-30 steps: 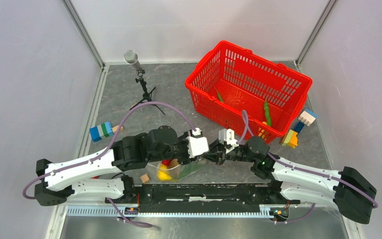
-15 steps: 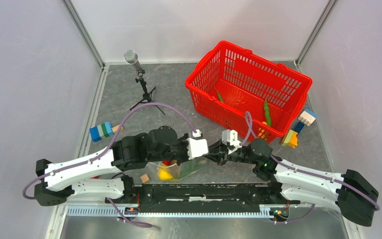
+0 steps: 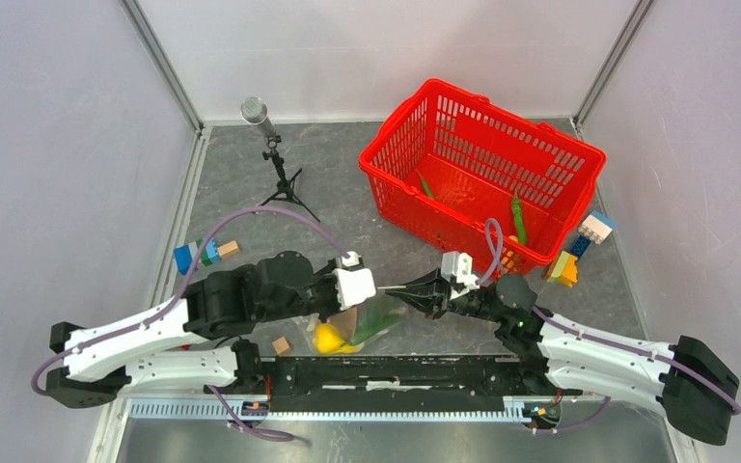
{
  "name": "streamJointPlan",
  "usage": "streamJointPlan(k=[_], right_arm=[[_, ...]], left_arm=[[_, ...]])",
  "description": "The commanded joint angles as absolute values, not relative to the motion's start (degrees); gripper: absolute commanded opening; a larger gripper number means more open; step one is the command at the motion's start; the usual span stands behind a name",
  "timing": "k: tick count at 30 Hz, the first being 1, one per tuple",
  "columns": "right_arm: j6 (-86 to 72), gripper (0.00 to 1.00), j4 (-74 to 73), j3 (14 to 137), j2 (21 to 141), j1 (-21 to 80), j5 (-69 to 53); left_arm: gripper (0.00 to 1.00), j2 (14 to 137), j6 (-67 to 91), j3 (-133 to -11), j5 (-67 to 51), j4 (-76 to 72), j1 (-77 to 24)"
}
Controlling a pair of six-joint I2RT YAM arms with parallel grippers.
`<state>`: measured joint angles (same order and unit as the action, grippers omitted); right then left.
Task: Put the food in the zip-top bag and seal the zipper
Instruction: Zip the zipper food storage bag at the center of the board.
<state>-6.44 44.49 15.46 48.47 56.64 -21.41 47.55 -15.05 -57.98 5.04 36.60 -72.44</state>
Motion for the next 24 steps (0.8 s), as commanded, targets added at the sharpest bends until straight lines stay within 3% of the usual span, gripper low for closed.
streamJointPlan(k=[1,3,8,10,16,24], right_arm=[[-6.6,0.0,45.6,13.9,46.8,56.4,-18.2],[-6.6,0.0,44.6,14.6,47.1,56.4,-19.8],[-4.6,0.5,36.6,21.8,50.8,56.4,-26.8],[-2.3,0.59,33.0,25.0,52.4,56.5,-29.1],[7.0,0.64,19.1,34.7,57.7,56.5,-28.9],[10.5,0.42,13.8,38.5,61.4,56.5,-32.1]], left_arm=[[0.02,42.9,-11.7,-57.4,11.7,41.4,-72.0],[0.02,42.1,-11.2,-56.9,11.2,40.5,-71.9],[0.02,44.6,-10.8,-57.8,6.4,38.0,-72.0],[0.02,46.5,-11.4,-58.6,4.9,37.6,-72.0],[0.02,49.7,-12.5,-60.8,2.6,37.2,-72.0],[0.02,49.2,-12.4,-60.5,3.6,36.7,-72.0]])
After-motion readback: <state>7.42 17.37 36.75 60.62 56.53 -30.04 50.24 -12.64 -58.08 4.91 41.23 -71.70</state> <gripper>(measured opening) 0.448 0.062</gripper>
